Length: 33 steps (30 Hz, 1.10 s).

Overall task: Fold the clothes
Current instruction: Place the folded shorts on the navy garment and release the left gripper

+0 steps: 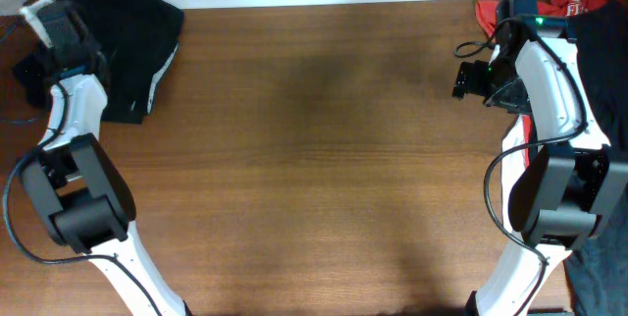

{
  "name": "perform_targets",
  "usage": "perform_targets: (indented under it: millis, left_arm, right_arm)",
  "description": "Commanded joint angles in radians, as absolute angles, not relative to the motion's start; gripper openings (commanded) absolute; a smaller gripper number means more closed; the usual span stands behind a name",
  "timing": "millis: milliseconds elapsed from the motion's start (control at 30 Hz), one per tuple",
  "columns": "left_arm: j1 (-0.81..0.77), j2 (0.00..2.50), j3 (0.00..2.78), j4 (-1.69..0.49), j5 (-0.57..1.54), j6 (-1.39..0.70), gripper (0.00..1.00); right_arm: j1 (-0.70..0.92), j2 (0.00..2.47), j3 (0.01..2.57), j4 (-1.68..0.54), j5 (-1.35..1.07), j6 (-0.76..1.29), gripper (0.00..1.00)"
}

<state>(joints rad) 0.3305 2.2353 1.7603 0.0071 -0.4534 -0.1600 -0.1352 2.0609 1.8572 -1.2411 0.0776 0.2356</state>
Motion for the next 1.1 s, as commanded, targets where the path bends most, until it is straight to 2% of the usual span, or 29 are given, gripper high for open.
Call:
perform_targets:
  millis: [0,67,100,200,233,267,300,367,533,567,833,900,933,967,1000,1033,1067]
  left_arm:
    - [0.364,2.265,1.787,-0.013,-0.47,-0.08,0.7]
    - [0.36,2.262,1.808,-0.035,-0.52,0.002,0.82]
    - [0.355,2.258,1.822,-0.06,-0.521,0.002,0.85]
    - [0.307,2.247,1.832,-0.11,-0.516,0.001,0.86]
    - [0.29,2.247,1.832,-0.139,-0.512,0.001,0.81]
    - [0.279,2.247,1.832,-0.182,-0.5,0.001,0.74]
    - [0.271,2.248,1.832,-0.244,-0.493,0.001,0.29]
    - [0.274,2.255,1.832,-0.34,-0.486,0.001,0.0]
    - [0.336,2.282,1.831,-0.533,-0.229,0.001,0.02]
    - [0.339,2.288,1.831,-0.567,-0.199,0.001,0.11]
    - [0.337,2.28,1.832,-0.687,-0.086,0.0,0.1]
    - [0.335,2.21,1.832,-0.736,-0.082,-0.015,0.05]
    - [0.331,2.154,1.832,-0.75,-0.081,-0.015,0.16]
    - [0.325,2.086,1.832,-0.758,-0.081,-0.04,0.42]
    - [0.321,2.027,1.832,-0.765,-0.06,-0.059,0.8]
    - [0.319,1.969,1.832,-0.776,-0.022,-0.071,0.99]
    - [0.319,1.882,1.832,-0.791,0.033,-0.114,0.99]
  right_arm:
    - [-0.138,2.055,1.87,-1.241,0.079,0.244,0.99]
    - [-0.138,2.055,1.87,-1.241,0.079,0.244,0.99]
    - [-0.138,2.055,1.87,-1.242,0.079,0.244,0.99]
    - [-0.138,2.055,1.87,-1.241,0.079,0.244,0.99]
    - [-0.138,2.055,1.87,-1.242,0.079,0.244,0.99]
    - [-0.138,2.055,1.87,-1.242,0.079,0.244,0.99]
    - [-0.138,2.055,1.87,-1.241,0.079,0.244,0.99]
    - [-0.138,2.055,1.87,-1.242,0.079,0.244,0.99]
    - [-0.138,2.055,1.87,-1.241,0.079,0.244,0.99]
    - [-0.138,2.055,1.87,-1.241,0.079,0.244,0.99]
    - [-0.138,2.055,1.87,-1.241,0.079,0.244,0.99]
    - [-0.138,2.055,1.87,-1.241,0.079,0.244,0.99]
    - [-0.138,2.055,1.87,-1.241,0.079,0.244,0.99]
    - [-0.138,2.055,1.87,-1.241,0.079,0.244,0.99]
    - [-0.138,2.055,1.87,-1.241,0.079,0.244,0.99]
    - [-0.138,2.055,1.87,-1.241,0.079,0.244,0.99]
    - [-0.138,2.055,1.87,-1.242,0.079,0.244,0.99]
